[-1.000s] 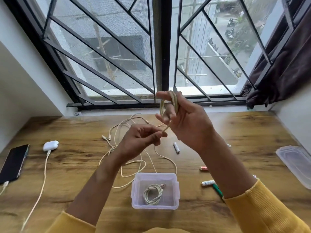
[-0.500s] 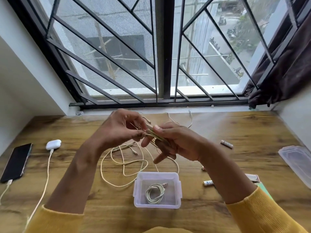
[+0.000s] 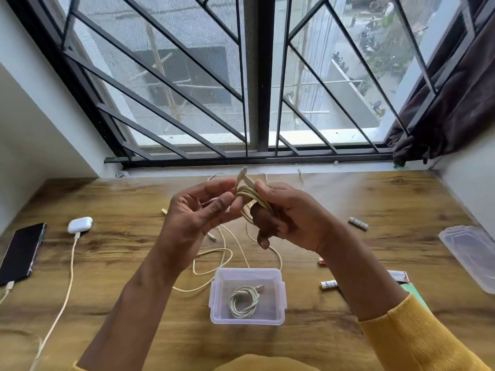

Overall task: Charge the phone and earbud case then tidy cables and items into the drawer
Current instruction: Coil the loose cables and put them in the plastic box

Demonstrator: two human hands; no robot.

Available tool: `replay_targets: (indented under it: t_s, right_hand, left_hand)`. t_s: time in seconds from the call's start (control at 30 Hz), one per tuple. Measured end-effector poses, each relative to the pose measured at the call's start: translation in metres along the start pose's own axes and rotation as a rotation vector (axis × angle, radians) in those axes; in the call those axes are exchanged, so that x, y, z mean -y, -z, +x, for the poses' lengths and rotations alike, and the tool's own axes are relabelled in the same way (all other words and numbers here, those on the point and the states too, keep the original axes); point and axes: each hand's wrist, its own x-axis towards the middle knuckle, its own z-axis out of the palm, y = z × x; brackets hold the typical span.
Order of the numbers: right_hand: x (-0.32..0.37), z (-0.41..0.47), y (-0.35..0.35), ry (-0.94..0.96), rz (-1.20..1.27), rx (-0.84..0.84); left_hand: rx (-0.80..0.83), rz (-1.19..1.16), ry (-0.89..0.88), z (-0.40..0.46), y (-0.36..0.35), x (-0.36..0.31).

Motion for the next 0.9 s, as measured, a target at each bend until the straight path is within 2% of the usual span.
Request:
replay_targets:
  t_s: [0.2,0.33,0.47,0.63,0.77,0.9]
  right_hand:
    - [0.003,-0.002,0.000,0.052,-0.053,0.056]
    - [0.003,-0.002,-0.001,0.074,-0.036,0.010]
    - [0.002,0.003,-0.006,0.078,0.040,-0.200]
    - [-0.001,0.013,-0.019,0.110,0.036,-0.464]
    - [-0.007,0.020,-0.023,0.195,0.001,-0.606]
    - [-0.008,0.024,-0.020,0.225,0.003,-0.676]
  left_hand:
    - [0.072,-0.048,0.010,-0.003,-0.004,0.007]
    - [0.092,-0.011,-0.057,-0.005,-0.007,0.005]
    - [-0.020,0.058,-0.099,-0.004,-0.015,0.008]
    - [-0.081,0.101,-0.032,0.004,-0.014,0.008]
    - [-0.016,0.087,0.022,0.008,-0.008,0.009]
    - [0.093,0.038,0.069,0.007,-0.006,0.008]
